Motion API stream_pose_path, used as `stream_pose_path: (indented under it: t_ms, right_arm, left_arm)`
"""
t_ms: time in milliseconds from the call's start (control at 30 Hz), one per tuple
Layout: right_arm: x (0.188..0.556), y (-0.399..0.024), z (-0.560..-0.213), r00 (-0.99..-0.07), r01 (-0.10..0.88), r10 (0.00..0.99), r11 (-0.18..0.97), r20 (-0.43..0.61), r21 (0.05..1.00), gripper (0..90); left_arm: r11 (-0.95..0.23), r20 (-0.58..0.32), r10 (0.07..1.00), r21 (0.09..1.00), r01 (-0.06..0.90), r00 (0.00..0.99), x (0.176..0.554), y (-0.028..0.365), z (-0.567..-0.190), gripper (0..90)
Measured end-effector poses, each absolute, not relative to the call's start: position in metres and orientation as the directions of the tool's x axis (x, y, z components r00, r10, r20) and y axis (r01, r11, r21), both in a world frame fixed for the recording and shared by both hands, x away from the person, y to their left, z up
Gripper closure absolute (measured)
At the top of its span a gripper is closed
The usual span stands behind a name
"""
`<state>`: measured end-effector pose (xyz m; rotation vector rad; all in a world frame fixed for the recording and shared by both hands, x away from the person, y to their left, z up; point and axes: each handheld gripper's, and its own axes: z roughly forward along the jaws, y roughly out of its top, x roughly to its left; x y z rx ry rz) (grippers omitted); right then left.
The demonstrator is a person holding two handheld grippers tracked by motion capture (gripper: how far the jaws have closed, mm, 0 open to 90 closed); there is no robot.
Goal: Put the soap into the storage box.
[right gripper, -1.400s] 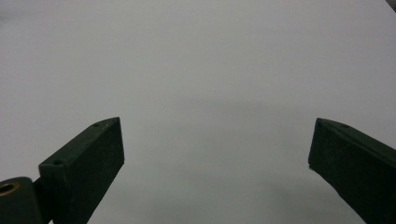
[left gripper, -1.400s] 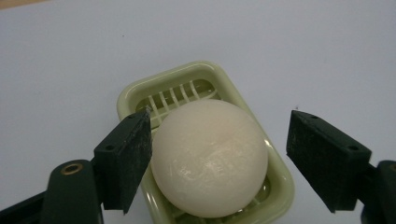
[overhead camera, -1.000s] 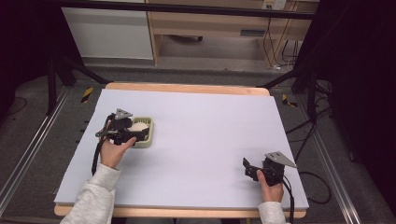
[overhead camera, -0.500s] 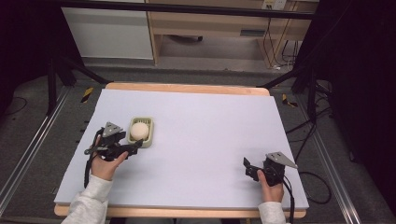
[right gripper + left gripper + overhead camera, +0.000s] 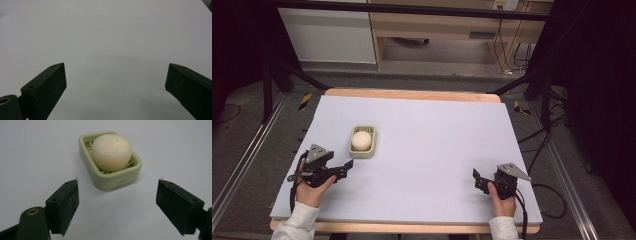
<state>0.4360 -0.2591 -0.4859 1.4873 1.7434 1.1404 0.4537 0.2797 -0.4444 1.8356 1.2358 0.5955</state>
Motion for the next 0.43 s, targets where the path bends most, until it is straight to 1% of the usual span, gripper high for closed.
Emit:
stream_pose_path:
  t_ms: [133, 433]
  right_arm:
    - [0.436, -0.259, -0.486, -0.215, 0.480, 0.971, 0.016, 0.100, 0.877, 3.9]
    - [0.436, -0.259, -0.486, -0.214, 0.482, 0.972, 0.016, 0.099, 0.876, 3.9]
  left_arm:
    - [-0.161, -0.061, 0.927, 0.826, 0.541, 0.370, 0.450, 0.292, -0.451, 18.5]
    - [-0.143, -0.061, 0.943, 0.813, 0.564, 0.327, 0.446, 0.307, -0.459, 17.7]
